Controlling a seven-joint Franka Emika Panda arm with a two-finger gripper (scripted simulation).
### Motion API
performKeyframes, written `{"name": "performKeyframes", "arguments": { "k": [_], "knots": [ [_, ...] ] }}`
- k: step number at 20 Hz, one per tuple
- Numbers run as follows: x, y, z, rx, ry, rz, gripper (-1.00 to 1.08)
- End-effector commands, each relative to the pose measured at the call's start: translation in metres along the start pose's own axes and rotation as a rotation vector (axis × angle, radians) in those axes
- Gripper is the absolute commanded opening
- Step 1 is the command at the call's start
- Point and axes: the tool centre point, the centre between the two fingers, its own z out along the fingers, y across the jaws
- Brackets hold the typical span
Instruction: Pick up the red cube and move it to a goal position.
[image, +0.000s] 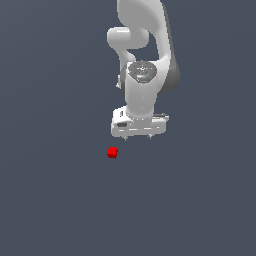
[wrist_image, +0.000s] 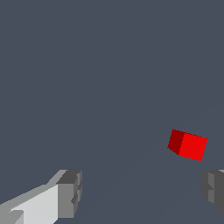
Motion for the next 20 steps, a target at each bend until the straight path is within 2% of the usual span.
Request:
{"name": "performKeyframes", "arguments": {
  "k": [1,10,20],
  "knots": [
    [0.000,0.000,0.000,0.000,0.000,0.000,1.00],
    [-0.001,0.020,0.025,-0.004,0.004,0.043,1.00],
    [-0.009,0.085,0.103,-0.017,0.015,0.178,1.00]
  ]
}}
